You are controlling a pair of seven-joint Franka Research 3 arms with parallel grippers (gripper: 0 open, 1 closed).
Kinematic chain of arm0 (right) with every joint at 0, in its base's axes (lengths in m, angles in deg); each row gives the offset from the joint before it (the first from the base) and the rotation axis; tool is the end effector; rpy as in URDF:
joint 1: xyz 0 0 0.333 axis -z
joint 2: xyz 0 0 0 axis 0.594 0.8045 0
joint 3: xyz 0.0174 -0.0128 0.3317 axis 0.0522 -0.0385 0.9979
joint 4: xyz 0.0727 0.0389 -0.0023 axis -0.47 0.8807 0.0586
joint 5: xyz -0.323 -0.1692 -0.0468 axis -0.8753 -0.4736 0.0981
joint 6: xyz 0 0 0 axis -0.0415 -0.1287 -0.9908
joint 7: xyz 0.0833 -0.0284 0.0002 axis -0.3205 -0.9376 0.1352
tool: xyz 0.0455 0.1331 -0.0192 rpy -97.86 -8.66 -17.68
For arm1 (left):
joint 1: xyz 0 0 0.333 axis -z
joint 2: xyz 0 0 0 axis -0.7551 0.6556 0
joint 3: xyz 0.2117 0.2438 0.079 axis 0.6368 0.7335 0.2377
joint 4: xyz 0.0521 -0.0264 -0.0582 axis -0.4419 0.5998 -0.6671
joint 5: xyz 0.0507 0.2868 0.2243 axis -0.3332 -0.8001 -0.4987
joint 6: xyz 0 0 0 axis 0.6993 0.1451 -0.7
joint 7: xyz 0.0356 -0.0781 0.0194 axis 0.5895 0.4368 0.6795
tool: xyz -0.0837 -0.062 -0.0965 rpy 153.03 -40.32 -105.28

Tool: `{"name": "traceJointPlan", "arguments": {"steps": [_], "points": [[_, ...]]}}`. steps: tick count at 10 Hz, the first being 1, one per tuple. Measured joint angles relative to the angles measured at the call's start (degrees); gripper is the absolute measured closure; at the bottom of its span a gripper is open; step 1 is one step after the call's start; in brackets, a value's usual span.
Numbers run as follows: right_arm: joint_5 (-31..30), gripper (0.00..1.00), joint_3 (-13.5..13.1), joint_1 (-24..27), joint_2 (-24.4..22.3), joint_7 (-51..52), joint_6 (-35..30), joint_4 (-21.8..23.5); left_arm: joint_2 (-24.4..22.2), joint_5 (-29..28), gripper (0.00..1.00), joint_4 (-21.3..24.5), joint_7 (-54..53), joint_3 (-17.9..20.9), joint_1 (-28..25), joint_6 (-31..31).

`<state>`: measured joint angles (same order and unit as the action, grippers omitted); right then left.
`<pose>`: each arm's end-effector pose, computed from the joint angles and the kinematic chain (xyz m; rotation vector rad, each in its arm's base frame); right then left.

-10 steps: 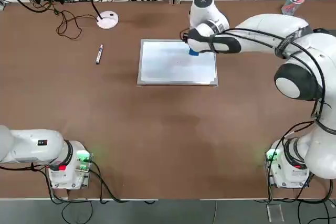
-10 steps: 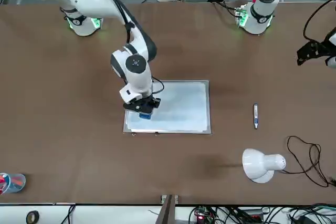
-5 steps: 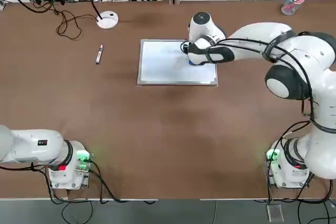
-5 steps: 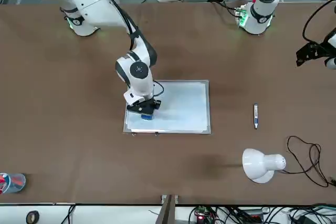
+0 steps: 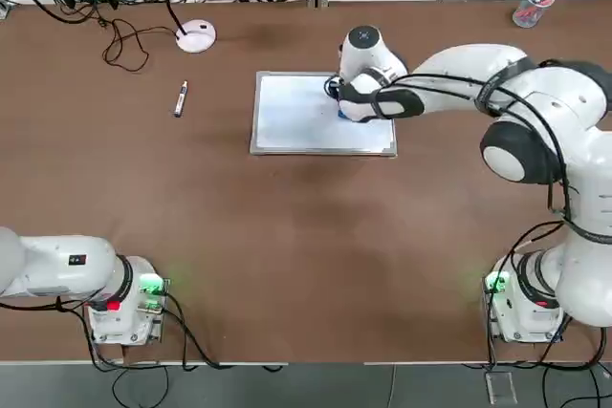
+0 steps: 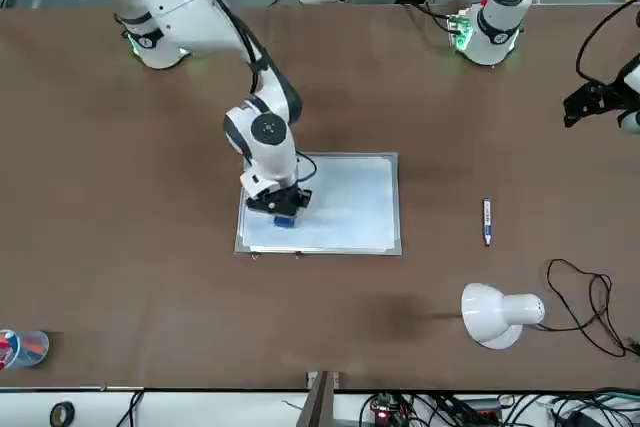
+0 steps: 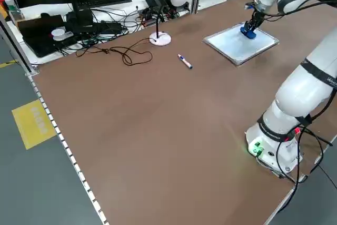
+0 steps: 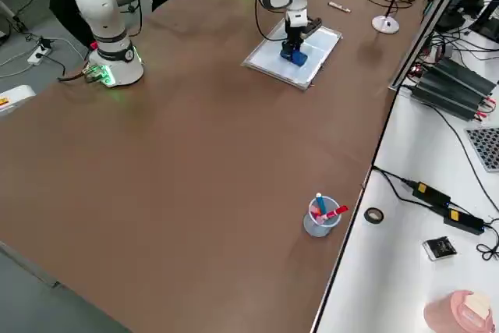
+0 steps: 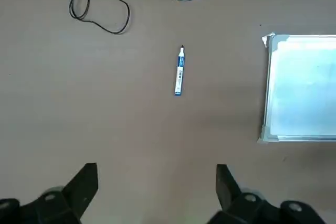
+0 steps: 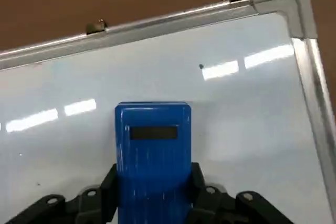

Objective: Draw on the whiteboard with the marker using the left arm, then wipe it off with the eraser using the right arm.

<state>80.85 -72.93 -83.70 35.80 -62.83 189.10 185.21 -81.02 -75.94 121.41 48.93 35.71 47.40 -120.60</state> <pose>0.5235 0.4352 0.1974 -3.0721 0.3423 -0.2594 0.5010 -0.0554 0.5904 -3.1275 0.0414 0.0100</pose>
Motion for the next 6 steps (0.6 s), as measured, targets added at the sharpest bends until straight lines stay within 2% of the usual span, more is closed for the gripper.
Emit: {"name": "traceJointPlan", "arguments": {"steps": [6], "points": [[-0.1, 0.44, -0.1, -3.7, 1.7, -5.1, 1.0, -2.5, 0.4, 0.0, 0.0, 0.0, 0.0, 0.0, 0.0, -0.3]]}}
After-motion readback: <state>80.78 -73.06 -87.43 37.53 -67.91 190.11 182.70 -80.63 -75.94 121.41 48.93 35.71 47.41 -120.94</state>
